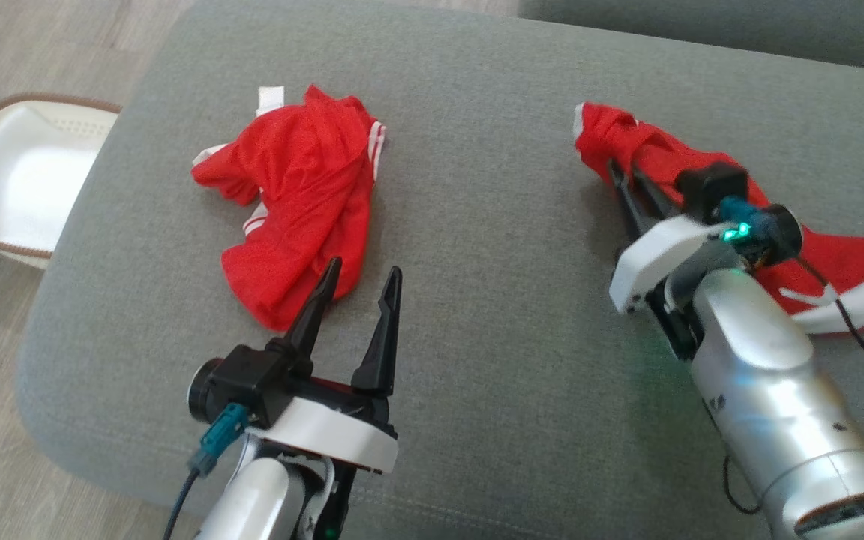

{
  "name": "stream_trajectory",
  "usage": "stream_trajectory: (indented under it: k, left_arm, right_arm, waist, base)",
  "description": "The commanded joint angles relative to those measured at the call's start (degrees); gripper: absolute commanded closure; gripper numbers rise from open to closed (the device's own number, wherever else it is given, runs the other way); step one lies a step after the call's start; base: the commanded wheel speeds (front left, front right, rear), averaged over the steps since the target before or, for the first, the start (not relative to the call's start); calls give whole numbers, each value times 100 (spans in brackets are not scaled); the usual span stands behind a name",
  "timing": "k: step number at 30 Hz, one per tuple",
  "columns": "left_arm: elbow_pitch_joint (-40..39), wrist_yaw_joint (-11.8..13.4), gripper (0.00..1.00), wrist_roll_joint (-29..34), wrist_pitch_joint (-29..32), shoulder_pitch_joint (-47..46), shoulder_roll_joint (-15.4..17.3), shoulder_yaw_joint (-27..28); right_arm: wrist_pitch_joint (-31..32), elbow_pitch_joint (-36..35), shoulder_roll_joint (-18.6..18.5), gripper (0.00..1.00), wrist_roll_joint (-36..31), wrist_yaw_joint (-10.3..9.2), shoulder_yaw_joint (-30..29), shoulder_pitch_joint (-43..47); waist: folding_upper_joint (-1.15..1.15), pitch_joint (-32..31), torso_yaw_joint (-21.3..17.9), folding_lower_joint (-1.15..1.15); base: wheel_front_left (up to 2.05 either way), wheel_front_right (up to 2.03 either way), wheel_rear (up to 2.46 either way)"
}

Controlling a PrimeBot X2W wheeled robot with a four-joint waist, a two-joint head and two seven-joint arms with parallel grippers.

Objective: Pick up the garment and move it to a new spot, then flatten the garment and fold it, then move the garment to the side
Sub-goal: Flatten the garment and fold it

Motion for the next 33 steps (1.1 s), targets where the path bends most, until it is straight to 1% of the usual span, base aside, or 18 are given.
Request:
stream_trajectory:
  k: [1,4,7,8,9,11,13,16,21,22,25,26,29,33]
  left_arm:
    - [-180,16,0,-21,-29,-195,-2,177]
    - [-180,6,0,-9,-29,-203,-2,158]
    - [-192,-2,0,-11,-29,-244,-2,137]
    - [-191,-11,0,-15,-29,-274,-2,124]
    - [-188,-16,0,-18,-29,-288,-2,113]
    - [-183,-21,0,-29,-29,-318,-2,94]
    - [-184,-8,0,-40,-29,-336,-2,108]
    - [-182,16,0,-50,-29,-316,-2,185]
    - [-176,-1,0,-17,-29,-277,-2,328]
    - [-176,-1,0,-17,-29,-277,-2,328]
    - [-198,-7,0,22,-29,-252,-2,425]
    - [-210,-10,0,34,-29,-241,-2,453]
    - [-246,-14,0,79,-29,-195,-2,553]
    - [-280,-38,0,107,-29,-142,-2,652]
  right_arm:
    - [-33,-190,126,100,179,-4,10,-263]
    - [115,-217,134,100,661,-4,-222,-547]
    - [241,-101,-28,100,1021,-4,-621,-937]
    - [246,115,-279,13,1052,-4,-899,-1195]
    - [225,274,-455,0,895,-4,-971,-1314]
    - [139,561,-725,0,508,-4,-1075,-1517]
    - [21,765,-833,0,205,-4,-1255,-1678]
    - [-117,908,-726,0,-53,-4,-1423,-1743]
    - [-254,824,-438,0,-378,-4,-1329,-1453]
    - [-254,824,-438,0,-378,-4,-1329,-1453]
    - [-287,481,-229,0,-396,-4,-1200,-1072]
    - [-290,261,-173,0,-361,-4,-1160,-906]
    - [-293,-555,-38,0,-220,-4,-1012,-225]
    - [-295,-1660,50,0,-104,-4,-872,858]
  waist:
    - [0,-35,-54,0]
    - [0,-25,-101,0]
    - [0,26,-117,0]
    - [0,61,-113,0]
    - [0,76,-106,0]
    - [0,95,-92,0]
    - [0,99,-117,0]
    - [0,55,-241,0]
    - [0,-105,-614,0]
    - [0,-105,-614,0]
    - [0,-230,-888,0]
    - [0,-269,-974,0]
    - [0,-386,-1251,0]
    - [0,-514,-1539,0]
  base:
    - [0,0,0]
    - [0,0,0]
    - [0,0,0]
    - [0,0,0]
    - [0,0,0]
    - [0,0,0]
    - [0,0,0]
    - [0,0,0]
    - [0,0,0]
    - [0,0,0]
    - [0,0,0]
    - [0,0,0]
    - [0,0,0]
    - [0,0,0]
